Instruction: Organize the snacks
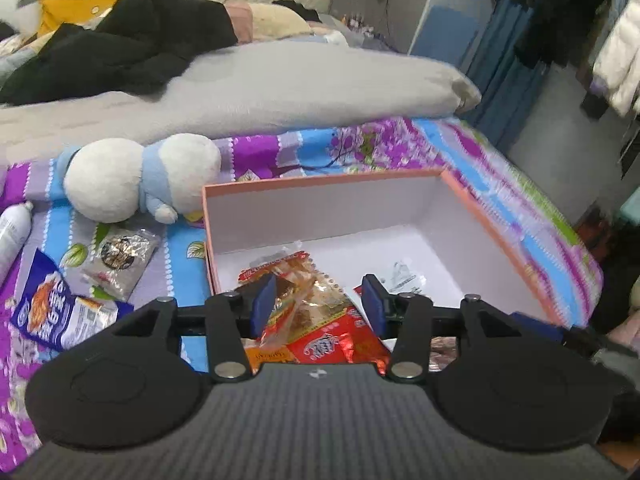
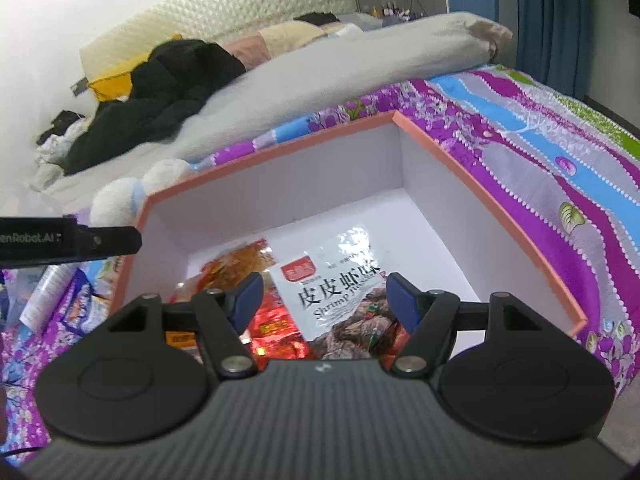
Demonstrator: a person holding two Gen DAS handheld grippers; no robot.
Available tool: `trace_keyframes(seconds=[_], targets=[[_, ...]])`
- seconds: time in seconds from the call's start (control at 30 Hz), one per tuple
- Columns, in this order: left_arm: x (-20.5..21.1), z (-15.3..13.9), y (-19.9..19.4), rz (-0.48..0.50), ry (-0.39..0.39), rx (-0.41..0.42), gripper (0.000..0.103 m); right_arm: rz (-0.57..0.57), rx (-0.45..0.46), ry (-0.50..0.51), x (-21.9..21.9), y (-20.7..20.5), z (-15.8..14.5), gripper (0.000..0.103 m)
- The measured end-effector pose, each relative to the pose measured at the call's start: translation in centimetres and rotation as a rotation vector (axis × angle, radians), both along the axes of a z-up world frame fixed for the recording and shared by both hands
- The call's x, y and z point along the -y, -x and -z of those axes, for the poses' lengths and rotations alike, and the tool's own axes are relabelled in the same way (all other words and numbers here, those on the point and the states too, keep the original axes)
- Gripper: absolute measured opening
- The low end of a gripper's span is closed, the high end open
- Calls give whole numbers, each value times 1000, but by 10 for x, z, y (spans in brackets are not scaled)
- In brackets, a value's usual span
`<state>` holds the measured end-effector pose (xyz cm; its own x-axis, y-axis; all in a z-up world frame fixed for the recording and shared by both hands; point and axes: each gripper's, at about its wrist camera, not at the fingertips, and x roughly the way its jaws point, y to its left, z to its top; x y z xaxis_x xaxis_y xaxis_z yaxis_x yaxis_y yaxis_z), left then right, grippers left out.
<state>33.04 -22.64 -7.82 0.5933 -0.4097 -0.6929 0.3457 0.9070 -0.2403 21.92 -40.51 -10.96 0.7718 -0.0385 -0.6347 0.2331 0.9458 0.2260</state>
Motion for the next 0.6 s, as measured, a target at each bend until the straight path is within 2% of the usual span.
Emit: trace_keyframes(seconds=[0.07,0.3,0.43,0.6], targets=[[-9,-13,12,-13,24,17,62,-3,26,2,-6,12,-10,70],[-32,-47,61,-15,14,87,70,-26,85,21,-34,50,-37,70],[-51,-56,88,-17,17,82,87,-35,105,26,-51,70,-46,70],[-85,-59,123,-51,-17,96,94,-55,118,30,-78,89,-51,70]])
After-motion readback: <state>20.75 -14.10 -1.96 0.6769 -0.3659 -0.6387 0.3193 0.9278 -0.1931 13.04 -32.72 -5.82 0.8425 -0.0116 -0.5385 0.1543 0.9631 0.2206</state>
